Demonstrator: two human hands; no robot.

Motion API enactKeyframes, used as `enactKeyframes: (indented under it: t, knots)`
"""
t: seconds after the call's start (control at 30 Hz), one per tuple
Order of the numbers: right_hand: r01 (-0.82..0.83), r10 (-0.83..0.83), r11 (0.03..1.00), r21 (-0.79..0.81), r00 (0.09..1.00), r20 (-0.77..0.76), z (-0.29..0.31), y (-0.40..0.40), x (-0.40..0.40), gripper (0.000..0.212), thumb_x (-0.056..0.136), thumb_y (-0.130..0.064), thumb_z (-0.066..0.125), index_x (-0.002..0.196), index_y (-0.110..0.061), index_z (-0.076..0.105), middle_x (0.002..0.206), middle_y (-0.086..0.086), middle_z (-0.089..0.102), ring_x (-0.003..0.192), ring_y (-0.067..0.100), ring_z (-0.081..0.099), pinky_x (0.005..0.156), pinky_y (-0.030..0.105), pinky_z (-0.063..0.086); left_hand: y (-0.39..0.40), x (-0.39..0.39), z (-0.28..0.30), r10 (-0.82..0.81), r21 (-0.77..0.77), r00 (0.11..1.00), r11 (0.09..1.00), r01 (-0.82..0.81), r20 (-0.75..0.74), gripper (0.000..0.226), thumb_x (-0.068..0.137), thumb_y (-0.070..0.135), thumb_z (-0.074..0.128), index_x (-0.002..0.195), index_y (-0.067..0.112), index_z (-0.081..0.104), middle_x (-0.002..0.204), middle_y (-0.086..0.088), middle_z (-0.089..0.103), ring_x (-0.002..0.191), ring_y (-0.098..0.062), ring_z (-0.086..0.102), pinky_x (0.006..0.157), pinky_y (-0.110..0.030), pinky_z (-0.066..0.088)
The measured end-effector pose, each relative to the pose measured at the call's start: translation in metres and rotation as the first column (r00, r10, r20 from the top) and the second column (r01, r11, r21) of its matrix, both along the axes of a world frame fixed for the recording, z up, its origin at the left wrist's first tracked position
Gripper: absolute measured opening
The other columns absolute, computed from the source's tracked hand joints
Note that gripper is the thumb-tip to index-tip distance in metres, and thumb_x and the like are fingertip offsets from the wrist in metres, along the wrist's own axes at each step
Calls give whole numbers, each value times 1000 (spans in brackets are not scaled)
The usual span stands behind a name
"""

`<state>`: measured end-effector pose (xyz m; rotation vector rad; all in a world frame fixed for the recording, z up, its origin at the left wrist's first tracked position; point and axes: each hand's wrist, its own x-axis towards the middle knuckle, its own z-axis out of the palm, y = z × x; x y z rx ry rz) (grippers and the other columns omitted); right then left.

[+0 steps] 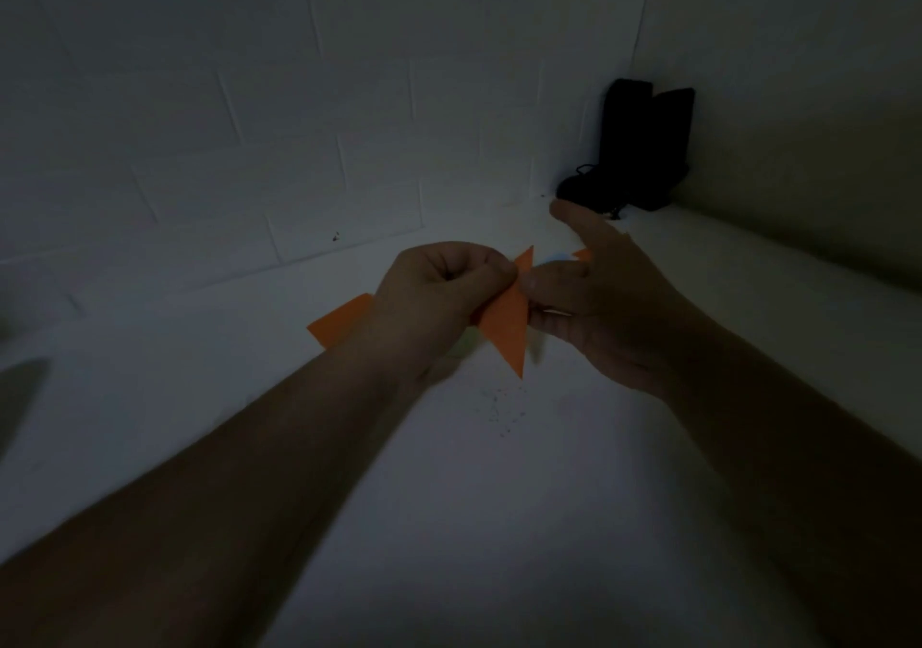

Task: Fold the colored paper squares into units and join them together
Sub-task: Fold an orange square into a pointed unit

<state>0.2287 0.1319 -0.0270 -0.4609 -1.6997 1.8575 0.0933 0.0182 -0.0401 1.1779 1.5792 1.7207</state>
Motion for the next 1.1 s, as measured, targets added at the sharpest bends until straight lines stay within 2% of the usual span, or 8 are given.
enactKeyframes:
  t: [0.13,0.23,0.33,0.47,0.6,0.77,0.9,1.1]
  knots:
    - [27,-29,999,35,998,49,0,1,0,84,87,7,68,155,-24,30,65,4,65,76,21,69,78,40,61,1,1,0,6,17,1000,1000,-6,22,17,99,12,65,89,4,76,85,-18,75,76,-27,68,76,-37,57]
    - [28,-32,999,46,996,85,-1,-1,-1,87,85,5,71,155,-27,30,83,16,73,89,30,73,81,45,62,2,1,1,43,39,997,998,-45,64,16,98,9,66,86,6,75,81,-15,74,76,-27,68,80,-40,58]
    - [30,-35,998,56,995,94,0,-3,-1,88,84,4,73,155,-25,30,92,26,69,88,35,71,86,52,60,3,2,1,53,53,994,997,-58,91,16,98,7,65,86,5,75,79,-14,73,75,-26,68,81,-41,58]
    - [30,-37,998,61,993,112,1,-5,0,89,83,5,73,155,-25,31,83,19,70,85,31,74,75,39,62,1,3,4,48,64,991,996,-57,127,17,99,8,63,89,-1,73,77,-13,72,70,-20,68,74,-33,60]
    - [14,-22,998,62,993,117,1,-6,0,86,85,3,73,154,-26,31,77,6,75,85,25,75,76,39,62,0,2,5,49,61,989,996,-59,143,17,100,9,62,90,0,73,76,-12,72,69,-20,69,72,-33,60]
    - [-21,4,992,126,991,134,-2,-6,1,84,86,-1,72,154,-24,30,74,16,69,71,22,71,78,42,62,-2,2,5,60,72,984,995,-73,169,17,100,11,63,89,0,71,74,-9,70,70,-20,68,74,-35,59]
    - [-35,13,989,142,988,152,-2,-7,3,85,84,0,73,154,-26,31,92,25,72,88,32,74,74,37,63,-1,0,4,77,79,985,993,-90,152,17,99,12,64,87,2,73,77,-13,71,74,-26,68,81,-43,61]
    - [-42,21,988,151,990,137,-2,-7,2,81,86,0,72,152,-26,33,88,21,73,86,30,74,77,40,62,0,0,4,108,64,984,991,-118,145,18,100,12,64,89,2,74,81,-16,73,76,-26,69,82,-43,61]
